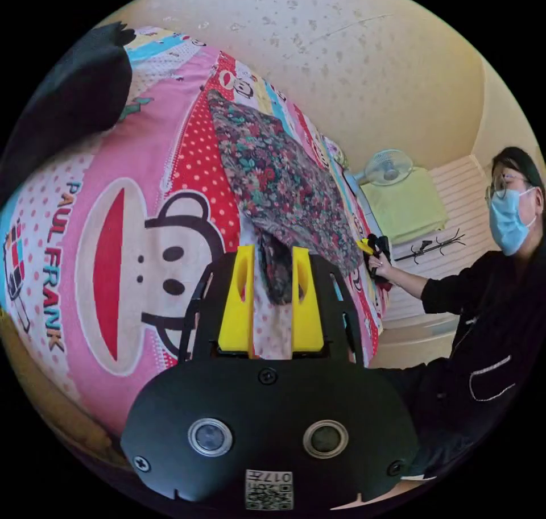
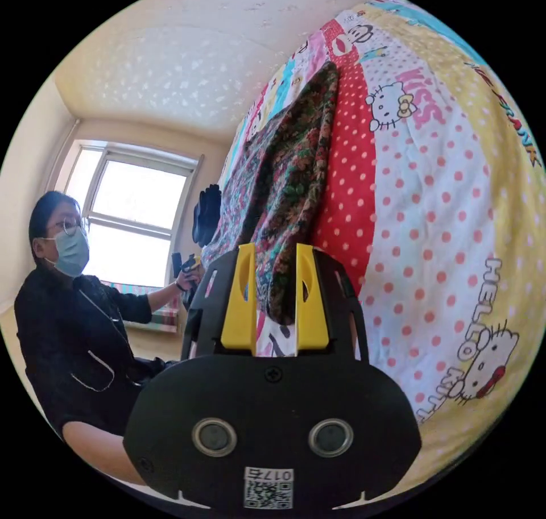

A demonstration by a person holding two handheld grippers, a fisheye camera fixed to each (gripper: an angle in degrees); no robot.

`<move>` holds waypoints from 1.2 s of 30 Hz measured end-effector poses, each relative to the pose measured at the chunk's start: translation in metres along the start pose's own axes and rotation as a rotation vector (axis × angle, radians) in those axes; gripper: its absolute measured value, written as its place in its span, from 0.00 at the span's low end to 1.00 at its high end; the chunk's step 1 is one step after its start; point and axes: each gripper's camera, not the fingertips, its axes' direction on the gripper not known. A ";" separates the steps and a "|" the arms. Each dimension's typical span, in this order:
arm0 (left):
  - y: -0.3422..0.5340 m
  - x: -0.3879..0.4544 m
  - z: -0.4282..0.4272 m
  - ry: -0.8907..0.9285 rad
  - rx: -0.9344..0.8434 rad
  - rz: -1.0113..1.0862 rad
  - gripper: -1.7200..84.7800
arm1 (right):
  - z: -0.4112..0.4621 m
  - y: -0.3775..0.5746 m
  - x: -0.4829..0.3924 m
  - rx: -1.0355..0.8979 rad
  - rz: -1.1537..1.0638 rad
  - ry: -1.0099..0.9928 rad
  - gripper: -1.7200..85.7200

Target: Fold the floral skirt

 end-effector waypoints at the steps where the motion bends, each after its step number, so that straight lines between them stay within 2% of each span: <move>1: 0.004 0.008 0.003 -0.007 -0.011 0.017 0.16 | -0.003 0.014 -0.008 -0.014 -0.003 0.030 0.15; 7: -0.014 0.061 0.035 -0.105 -0.055 0.147 0.20 | -0.009 0.034 -0.014 0.044 0.033 0.070 0.16; 11: -0.036 0.073 0.042 -0.080 -0.066 0.196 0.17 | 0.001 0.010 -0.018 -0.057 -0.015 -0.008 0.12; 13: -0.044 0.077 0.042 -0.073 -0.044 0.175 0.13 | 0.008 0.008 -0.025 -0.079 -0.028 0.004 0.10; 15: -0.050 0.073 0.044 -0.037 -0.010 0.064 0.09 | 0.009 0.011 -0.029 -0.034 -0.014 0.002 0.08; 19: -0.049 0.076 0.051 -0.046 -0.046 -0.078 0.06 | -0.003 0.023 -0.031 0.139 0.120 -0.134 0.06; 23: -0.063 0.100 -0.014 0.117 0.058 -0.114 0.04 | -0.046 0.018 -0.092 0.201 0.083 -0.137 0.05; 27: -0.079 0.173 -0.100 0.068 0.018 0.088 0.02 | -0.097 0.000 -0.160 0.204 -0.033 -0.156 0.04; 29: -0.064 0.198 -0.121 0.038 -0.003 0.140 0.02 | -0.110 0.003 -0.195 0.059 -0.113 -0.097 0.04; 31: -0.031 0.206 -0.120 0.007 -0.033 0.116 0.02 | -0.100 0.024 -0.200 -0.049 -0.072 -0.044 0.04; 34: 0.047 0.183 -0.076 -0.017 -0.111 -0.041 0.02 | -0.066 0.085 -0.162 -0.143 0.146 0.022 0.05; 36: 0.117 0.147 -0.030 0.013 -0.174 -0.221 0.04 | -0.043 0.127 -0.128 -0.163 0.308 0.026 0.05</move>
